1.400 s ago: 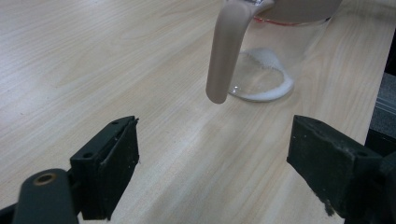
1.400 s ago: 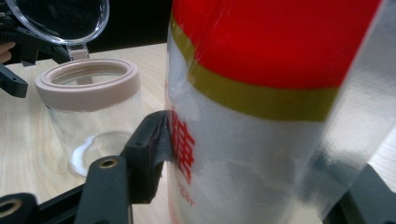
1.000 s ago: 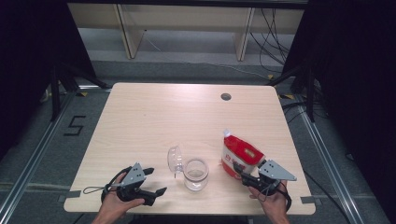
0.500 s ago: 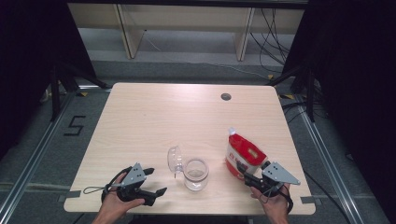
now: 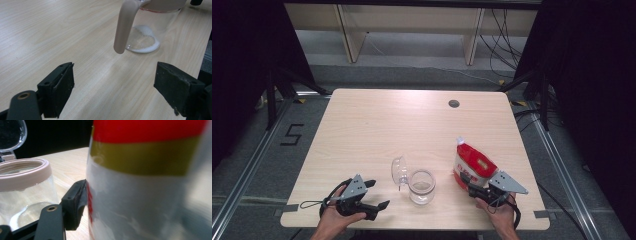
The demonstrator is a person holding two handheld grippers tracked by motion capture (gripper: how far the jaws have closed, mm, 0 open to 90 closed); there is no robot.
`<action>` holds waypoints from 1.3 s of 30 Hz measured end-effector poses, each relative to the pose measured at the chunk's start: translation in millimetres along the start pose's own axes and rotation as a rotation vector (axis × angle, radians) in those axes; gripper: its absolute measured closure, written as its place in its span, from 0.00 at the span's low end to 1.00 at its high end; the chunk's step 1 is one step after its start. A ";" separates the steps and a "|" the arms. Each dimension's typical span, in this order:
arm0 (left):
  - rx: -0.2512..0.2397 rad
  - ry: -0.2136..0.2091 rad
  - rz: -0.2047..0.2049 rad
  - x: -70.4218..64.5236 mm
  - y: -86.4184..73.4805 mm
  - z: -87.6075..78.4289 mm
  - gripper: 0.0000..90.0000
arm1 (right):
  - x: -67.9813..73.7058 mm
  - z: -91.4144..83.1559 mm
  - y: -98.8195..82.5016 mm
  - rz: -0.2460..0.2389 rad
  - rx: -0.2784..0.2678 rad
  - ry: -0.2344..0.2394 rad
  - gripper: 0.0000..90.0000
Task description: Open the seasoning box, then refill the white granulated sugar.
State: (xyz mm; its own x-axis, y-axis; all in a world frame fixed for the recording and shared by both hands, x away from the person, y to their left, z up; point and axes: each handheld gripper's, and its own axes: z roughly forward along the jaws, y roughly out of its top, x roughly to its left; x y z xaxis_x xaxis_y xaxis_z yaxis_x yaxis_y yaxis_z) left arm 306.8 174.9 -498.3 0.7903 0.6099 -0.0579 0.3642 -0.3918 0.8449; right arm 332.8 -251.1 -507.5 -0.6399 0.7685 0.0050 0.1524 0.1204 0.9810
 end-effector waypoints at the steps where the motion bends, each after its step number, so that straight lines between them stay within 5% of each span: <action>1: 0.001 0.008 -0.029 -1.4 -1.0 -0.6 0.18 | 1.1 1.8 -1.3 0.019 -0.034 -0.017 0.40; 5: 0.002 0.008 -0.010 -0.4 -1.4 -1.2 0.18 | -2.3 3.6 -1.8 0.016 -0.043 0.014 0.40; 6: 0.003 0.007 -0.035 -1.7 -2.2 -1.2 0.18 | -2.3 3.6 -1.8 0.016 -0.043 0.014 0.40; 17: 0.007 0.010 -0.025 -1.5 -1.5 -1.7 0.18 | -3.0 8.8 -6.1 0.002 -0.075 -0.029 0.42; 18: 0.006 0.002 -0.032 -1.8 -1.5 -1.3 0.18 | -3.7 6.4 -5.1 -0.002 -0.041 0.007 0.44; 20: 0.006 0.004 -0.025 -1.8 -1.4 -1.1 0.18 | -5.1 10.0 -5.3 -0.029 -0.068 0.033 0.48; 24: 0.008 0.006 -0.023 -1.4 -1.3 -2.0 0.18 | -2.5 8.3 -4.8 0.000 -0.043 0.014 0.51; 28: 0.002 0.004 -0.028 -1.3 -0.9 -2.9 0.18 | -5.3 11.0 -3.3 -0.033 -0.061 0.041 0.52; 29: 0.000 0.004 -0.012 -0.5 -0.4 -3.0 0.18 | -3.8 8.1 -1.8 -0.017 -0.026 0.015 0.52; 30: -0.006 0.002 -0.039 -2.2 -0.8 -2.1 0.18 | -3.8 8.1 -1.8 -0.017 -0.026 0.015 0.52; 32: -0.003 -0.001 -0.029 -2.3 0.0 -1.4 0.18 | -5.1 9.7 -0.6 -0.047 -0.062 0.018 0.52; 33: -0.009 -0.005 -0.027 -2.4 0.1 -0.9 0.18 | -2.9 6.9 0.9 -0.026 -0.025 0.034 0.53; 35: 0.007 -0.007 0.007 -0.1 0.7 -1.0 0.18 | -2.3 6.2 3.4 -0.059 -0.019 0.031 0.53; 36: 0.001 0.001 -0.012 -1.5 -0.4 0.0 0.18 | -3.5 5.5 4.7 -0.108 -0.003 0.042 0.53; 39: -0.005 -0.003 -0.022 -1.8 -0.9 0.5 0.18 | 1.6 4.1 7.3 -0.152 0.001 0.032 0.53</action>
State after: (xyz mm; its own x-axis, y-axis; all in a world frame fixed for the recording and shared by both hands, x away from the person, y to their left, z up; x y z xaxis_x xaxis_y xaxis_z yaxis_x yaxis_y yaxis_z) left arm 305.3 173.8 -499.2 0.7836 0.6164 -0.0780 0.3790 -0.3748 0.8461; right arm 336.0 -246.4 -501.2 -0.6793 0.7210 -0.1369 0.0531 0.2344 0.9707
